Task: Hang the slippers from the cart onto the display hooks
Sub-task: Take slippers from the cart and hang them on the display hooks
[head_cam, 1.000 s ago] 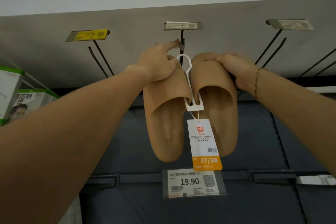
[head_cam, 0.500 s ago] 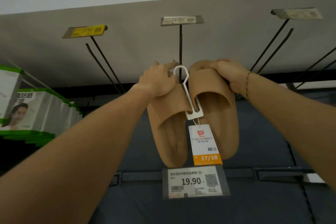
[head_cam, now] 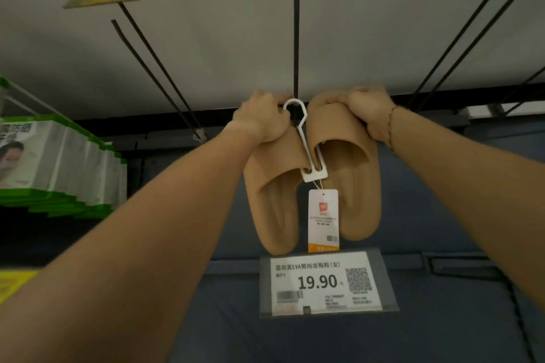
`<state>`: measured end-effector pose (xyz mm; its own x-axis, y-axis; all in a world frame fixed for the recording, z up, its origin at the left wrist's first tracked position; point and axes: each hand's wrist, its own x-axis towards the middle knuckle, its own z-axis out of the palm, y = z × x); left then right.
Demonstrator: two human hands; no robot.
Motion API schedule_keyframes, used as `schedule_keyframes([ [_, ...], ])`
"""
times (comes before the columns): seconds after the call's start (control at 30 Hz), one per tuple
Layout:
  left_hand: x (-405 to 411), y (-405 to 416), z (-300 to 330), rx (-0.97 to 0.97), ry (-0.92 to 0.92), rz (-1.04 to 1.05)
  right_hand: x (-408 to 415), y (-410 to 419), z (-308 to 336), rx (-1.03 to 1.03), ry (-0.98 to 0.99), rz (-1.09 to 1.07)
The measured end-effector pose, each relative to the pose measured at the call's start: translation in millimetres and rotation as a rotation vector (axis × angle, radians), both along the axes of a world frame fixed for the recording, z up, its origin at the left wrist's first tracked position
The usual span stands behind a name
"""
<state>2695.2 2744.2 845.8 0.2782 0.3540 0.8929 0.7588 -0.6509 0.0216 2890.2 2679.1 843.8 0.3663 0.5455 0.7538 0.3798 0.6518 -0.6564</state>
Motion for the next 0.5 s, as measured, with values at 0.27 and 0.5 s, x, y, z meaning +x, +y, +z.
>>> schedule_keyframes([
  [0.27, 21.9, 65.2, -19.4, -0.108, 0.048, 0.106, 18.3, 69.1, -16.4, -0.084, -0.044, -0.097],
  [0.5, 28.8, 87.9, -33.4, -0.243, 0.115, 0.064, 21.5, 88.9, -35.0, -0.13, -0.048, -0.124],
])
